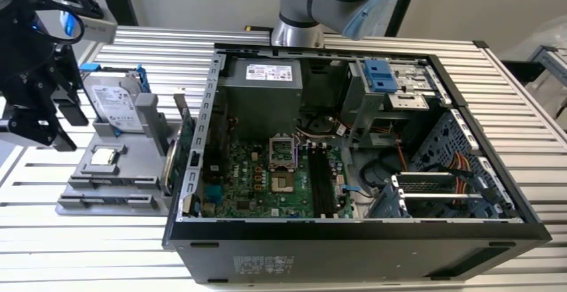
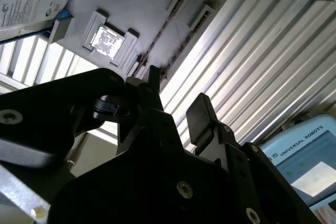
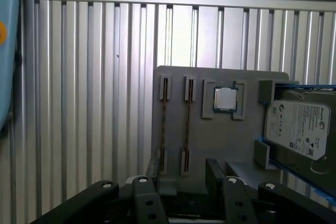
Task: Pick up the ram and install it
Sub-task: 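Pick up the ram and move it above insertion slot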
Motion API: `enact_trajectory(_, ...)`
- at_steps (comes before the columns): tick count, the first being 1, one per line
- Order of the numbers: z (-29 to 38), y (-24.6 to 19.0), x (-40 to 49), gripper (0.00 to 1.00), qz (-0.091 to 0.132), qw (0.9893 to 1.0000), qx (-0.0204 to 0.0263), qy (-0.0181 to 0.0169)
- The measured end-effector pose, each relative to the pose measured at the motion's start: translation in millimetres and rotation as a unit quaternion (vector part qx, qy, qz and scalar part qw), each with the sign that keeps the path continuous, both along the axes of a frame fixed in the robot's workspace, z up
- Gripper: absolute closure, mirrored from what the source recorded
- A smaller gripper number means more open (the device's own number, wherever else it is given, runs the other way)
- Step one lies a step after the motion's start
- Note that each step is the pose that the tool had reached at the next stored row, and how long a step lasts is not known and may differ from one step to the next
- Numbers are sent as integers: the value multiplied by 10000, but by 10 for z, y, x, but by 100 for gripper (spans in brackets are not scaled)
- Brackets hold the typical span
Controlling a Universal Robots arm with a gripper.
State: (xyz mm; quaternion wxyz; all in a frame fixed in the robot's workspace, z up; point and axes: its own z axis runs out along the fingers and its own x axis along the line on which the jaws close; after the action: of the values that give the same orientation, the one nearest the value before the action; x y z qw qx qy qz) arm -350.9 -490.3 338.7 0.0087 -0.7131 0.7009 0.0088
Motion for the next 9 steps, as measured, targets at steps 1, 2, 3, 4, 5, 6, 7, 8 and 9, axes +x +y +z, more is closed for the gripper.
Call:
enact_trajectory(1,-6,0,0,0,0,10000,0,0)
enact_trajectory(2,-14,0,0,0,0,10000,0,0)
enact_trajectory(3,-22,0,0,0,0,10000,0,0)
enact_trajectory(4,-31,0,0,0,0,10000,0,0)
enact_trajectory(5,-39,0,0,0,0,10000,0,0)
enact_trajectory(6,-48,0,0,0,0,10000,0,0)
enact_trajectory(7,-56,0,0,0,0,10000,0,0)
enact_trajectory(8,-63,0,0,0,0,10000,0,0)
enact_trajectory(9,-70,2,0,0,-1,10000,0,1)
